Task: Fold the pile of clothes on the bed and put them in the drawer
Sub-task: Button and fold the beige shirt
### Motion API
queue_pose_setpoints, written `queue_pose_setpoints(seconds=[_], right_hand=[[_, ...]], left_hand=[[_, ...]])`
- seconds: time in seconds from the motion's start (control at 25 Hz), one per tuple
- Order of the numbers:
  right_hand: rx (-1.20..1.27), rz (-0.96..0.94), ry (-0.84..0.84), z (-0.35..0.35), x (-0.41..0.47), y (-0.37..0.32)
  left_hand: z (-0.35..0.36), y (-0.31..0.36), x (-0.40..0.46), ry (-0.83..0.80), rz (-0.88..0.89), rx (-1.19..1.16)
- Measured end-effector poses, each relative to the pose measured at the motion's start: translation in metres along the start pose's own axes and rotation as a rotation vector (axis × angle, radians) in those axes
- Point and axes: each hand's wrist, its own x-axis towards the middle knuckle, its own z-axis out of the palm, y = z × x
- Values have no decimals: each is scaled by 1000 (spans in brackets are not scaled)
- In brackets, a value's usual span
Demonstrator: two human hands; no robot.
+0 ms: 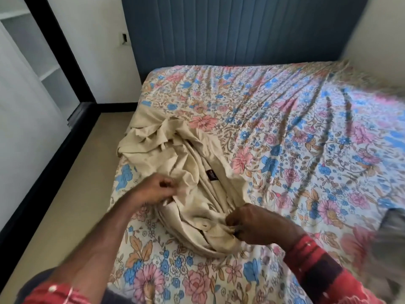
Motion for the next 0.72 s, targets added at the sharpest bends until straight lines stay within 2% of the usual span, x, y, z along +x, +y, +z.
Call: queue_pose_setpoints(seconds=[0.04, 0.08, 0.12, 0.16, 0.2, 0.24, 0.28, 0.32, 0.4, 0.44, 0.52, 0.6, 0.72], right_hand=[[46, 4, -64, -4, -15, 2], [130, 24, -42, -8, -24, 4], [253, 57, 107, -12, -30, 5], [353, 131, 370, -11, -27, 13], [391, 257, 650, -10, -19, 23], [394, 413, 801, -8, -6, 29], [403, 534, 797, -2, 7, 34], [444, 586, 720, 5, 21, 40], [525, 561, 650, 1, 38, 44], [529, 492, 656, -10, 41, 41], [434, 236, 634, -60, 48, 30], [258, -35, 518, -130, 50, 2], [94, -289, 320, -234, 45, -49]], left_hand=[[1, 5, 7, 129, 51, 61], [5, 9, 17, 240, 106, 111], [11, 13, 26, 306, 158, 143], [17, 17, 36, 338, 204, 169], [23, 23, 44, 348, 228, 193], [27, 29, 49, 352, 244, 225], [32, 34, 52, 346, 252, 259], [36, 40, 52, 324, 253, 295], [42, 52, 52, 256, 285, 317], [42, 62, 49, 202, 327, 301], [30, 89, 43, 91, 449, 281], [6, 125, 40, 49, 575, 241], [-51, 179, 30, 40, 669, -27]])
